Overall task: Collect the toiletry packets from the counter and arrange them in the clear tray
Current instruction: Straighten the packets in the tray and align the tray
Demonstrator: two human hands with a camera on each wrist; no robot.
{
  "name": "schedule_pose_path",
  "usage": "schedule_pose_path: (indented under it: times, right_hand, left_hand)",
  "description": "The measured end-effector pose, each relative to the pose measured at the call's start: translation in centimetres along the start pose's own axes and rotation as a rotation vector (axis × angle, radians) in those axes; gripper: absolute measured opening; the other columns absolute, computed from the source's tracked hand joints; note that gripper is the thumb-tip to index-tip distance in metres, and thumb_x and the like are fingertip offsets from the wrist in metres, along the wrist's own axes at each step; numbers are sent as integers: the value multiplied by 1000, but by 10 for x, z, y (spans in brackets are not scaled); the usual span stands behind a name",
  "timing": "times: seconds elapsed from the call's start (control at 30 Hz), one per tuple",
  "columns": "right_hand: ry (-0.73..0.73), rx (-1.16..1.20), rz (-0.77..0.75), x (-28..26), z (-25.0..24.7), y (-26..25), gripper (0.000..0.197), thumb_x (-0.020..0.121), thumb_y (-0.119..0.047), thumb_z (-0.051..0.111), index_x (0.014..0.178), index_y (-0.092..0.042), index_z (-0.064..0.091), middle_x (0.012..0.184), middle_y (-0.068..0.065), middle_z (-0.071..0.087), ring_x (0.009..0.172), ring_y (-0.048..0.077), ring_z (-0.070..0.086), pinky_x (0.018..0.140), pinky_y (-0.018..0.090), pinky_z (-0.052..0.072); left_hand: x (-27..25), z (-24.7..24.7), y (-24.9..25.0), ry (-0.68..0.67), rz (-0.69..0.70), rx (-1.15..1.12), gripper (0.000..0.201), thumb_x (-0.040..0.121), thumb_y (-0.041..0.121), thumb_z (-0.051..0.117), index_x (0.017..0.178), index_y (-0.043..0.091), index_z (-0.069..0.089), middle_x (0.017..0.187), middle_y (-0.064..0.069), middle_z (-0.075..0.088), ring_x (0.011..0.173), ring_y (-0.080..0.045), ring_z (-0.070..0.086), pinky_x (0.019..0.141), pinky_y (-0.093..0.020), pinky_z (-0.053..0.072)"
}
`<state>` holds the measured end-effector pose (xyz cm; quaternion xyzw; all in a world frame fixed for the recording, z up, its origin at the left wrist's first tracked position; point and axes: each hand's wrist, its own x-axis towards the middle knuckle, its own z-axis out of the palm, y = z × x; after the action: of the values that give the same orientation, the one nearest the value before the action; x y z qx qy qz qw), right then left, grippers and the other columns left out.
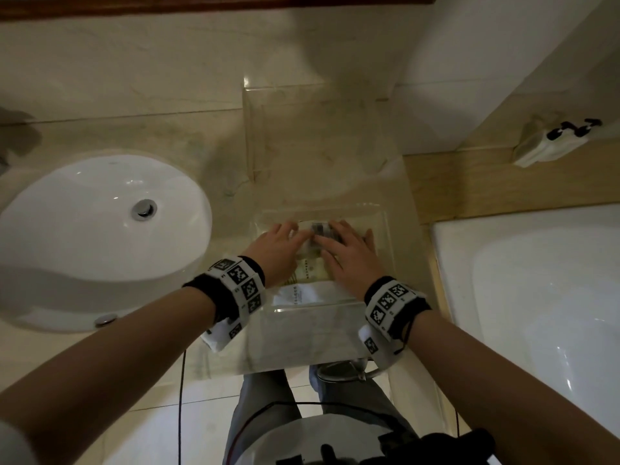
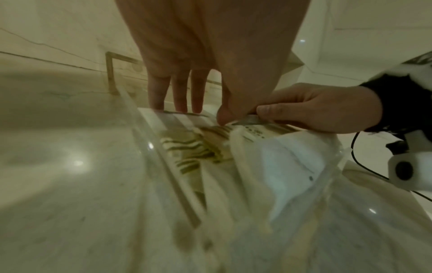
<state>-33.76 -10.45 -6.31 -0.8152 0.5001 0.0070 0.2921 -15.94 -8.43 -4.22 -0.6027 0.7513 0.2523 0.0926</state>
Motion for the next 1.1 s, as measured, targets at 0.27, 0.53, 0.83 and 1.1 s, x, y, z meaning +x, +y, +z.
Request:
schedule_pose_path:
  times: [0.27,0.53,0.83,1.1]
  right_hand:
    - [51,111,-11,4,-1,12,36,98,-29,38,131,-34,50,153,0,29,145,18,16,116,51,-5]
    - [122,49,9,-1,-6,22,40,93,-18,44,132,-28,48,151,1,34,143,18,22,117,47,3]
    - [116,1,218,0,-7,18,43,94,-33,45,136,-26,40,152,10,26,139,30,24,114,44,24]
    - [165,98,201,-3,-5,20,34,96,-28,42,129,-21,49,149,9,29,137,29,28,113,42,28]
  left_hand:
    - [3,6,-5,78,-32,-68,48,89,5,48,137,6,38,140,-13,37,127,-30,37,109,-36,36]
    - [5,8,2,144,22,-23,42,89,10,48,130,7,47,138,-11,43,123,-30,43,107,-37,37]
    - [0,6,4,177,51,-23,47,92,15,44,138,16,38,137,-8,44,123,-25,44,104,-35,38]
    - [0,10,0,167,72,23,50,91,17,48,139,25,36,135,-7,44,119,-24,47,99,-35,43]
